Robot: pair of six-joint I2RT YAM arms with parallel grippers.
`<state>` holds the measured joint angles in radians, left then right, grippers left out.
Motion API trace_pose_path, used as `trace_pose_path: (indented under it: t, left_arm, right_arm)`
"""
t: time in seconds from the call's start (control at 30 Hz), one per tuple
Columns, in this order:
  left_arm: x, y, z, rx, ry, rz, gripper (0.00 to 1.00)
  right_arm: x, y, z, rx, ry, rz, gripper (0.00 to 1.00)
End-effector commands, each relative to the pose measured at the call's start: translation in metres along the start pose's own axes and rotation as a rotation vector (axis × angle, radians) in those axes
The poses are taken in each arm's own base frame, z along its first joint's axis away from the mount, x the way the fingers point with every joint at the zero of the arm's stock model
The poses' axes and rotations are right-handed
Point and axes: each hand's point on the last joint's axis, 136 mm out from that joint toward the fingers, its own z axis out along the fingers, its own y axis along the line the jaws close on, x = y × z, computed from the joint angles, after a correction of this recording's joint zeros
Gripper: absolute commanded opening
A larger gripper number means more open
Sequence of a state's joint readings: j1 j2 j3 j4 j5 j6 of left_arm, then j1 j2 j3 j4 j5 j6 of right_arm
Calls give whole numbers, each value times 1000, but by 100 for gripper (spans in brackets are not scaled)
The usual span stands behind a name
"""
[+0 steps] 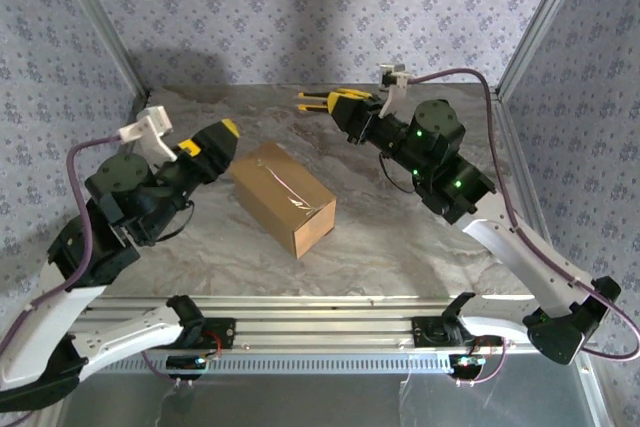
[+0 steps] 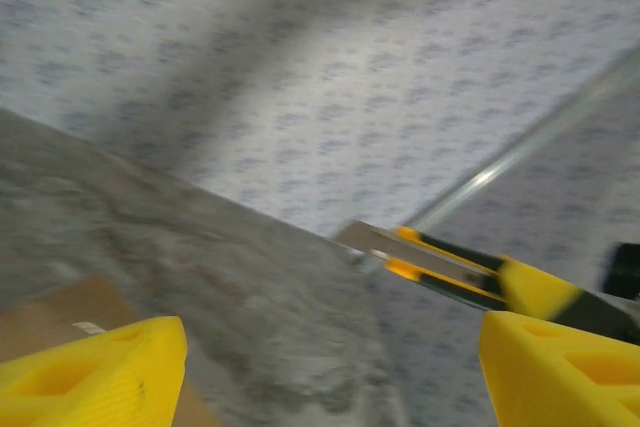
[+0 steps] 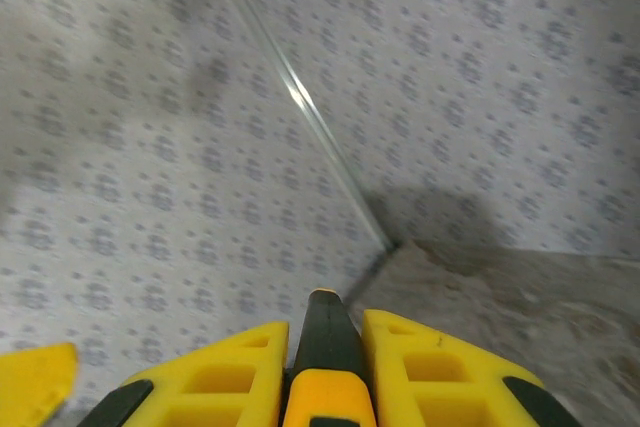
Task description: Unpack the express box
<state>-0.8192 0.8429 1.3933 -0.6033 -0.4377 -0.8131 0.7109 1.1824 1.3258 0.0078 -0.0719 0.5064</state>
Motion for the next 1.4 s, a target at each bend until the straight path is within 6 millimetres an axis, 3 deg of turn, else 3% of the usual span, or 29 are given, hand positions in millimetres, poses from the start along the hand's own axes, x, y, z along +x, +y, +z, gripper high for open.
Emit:
trace_pose_path:
  t: [0.0,0.13,0.4,0.63,0.8,1.0,1.37]
  left_arm:
    - [16,52,13,-231,73,168,72]
    - [14,89,56,-344,100,167,65]
    - [3,163,141,-369,129,28,58]
    - [30,211,192,-422,217,85,53]
    - [63,226,221,-364,294,63,52]
    - [107,241,245,-317,427,80,49]
    - [186,205,264,-132,579,169,47]
  right_arm:
    - [-14,-10,-25,105,0,-96,0]
    - [-3,-20,-43,170,49,-122,0]
    - [23,-38,-72,290,148,-187,0]
    - [54,-48,-80,383,270,-275,0]
    - [82,-52,-86,419,362,-311,0]
    - [98,-54,-96,469,410,-369,0]
    - [121,-57,-106,499,460,-391,0]
